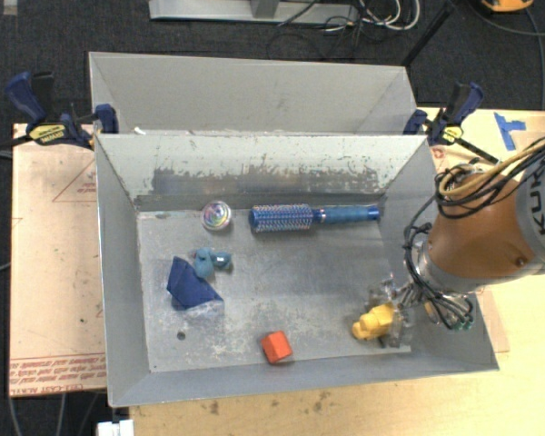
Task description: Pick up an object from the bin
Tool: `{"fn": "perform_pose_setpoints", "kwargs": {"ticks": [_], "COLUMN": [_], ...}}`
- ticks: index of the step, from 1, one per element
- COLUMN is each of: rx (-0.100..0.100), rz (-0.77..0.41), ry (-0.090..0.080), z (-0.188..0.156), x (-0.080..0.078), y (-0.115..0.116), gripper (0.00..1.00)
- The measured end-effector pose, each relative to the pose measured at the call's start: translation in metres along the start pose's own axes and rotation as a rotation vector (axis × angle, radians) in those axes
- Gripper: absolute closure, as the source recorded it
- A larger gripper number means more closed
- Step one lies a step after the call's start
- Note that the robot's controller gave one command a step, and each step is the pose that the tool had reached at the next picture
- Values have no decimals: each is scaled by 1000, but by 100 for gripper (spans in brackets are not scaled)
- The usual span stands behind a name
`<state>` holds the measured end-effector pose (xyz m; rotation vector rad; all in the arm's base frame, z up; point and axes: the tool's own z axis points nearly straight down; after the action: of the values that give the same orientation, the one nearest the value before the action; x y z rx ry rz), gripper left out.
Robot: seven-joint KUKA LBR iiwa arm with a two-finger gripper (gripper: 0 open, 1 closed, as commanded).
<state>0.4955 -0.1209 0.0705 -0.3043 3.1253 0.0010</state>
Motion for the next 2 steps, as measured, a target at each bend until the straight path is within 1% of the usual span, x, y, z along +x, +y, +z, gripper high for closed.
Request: {"fn": "perform_pose_setpoints", "kwargs": {"ticks": [1, 2], "rx": [2, 5], "rz": [-42, -137], "ry": [-9, -11], "z": [-82, -386], "x": [-30, -43], "y": [20, 51], "gripper": [100, 100]}}
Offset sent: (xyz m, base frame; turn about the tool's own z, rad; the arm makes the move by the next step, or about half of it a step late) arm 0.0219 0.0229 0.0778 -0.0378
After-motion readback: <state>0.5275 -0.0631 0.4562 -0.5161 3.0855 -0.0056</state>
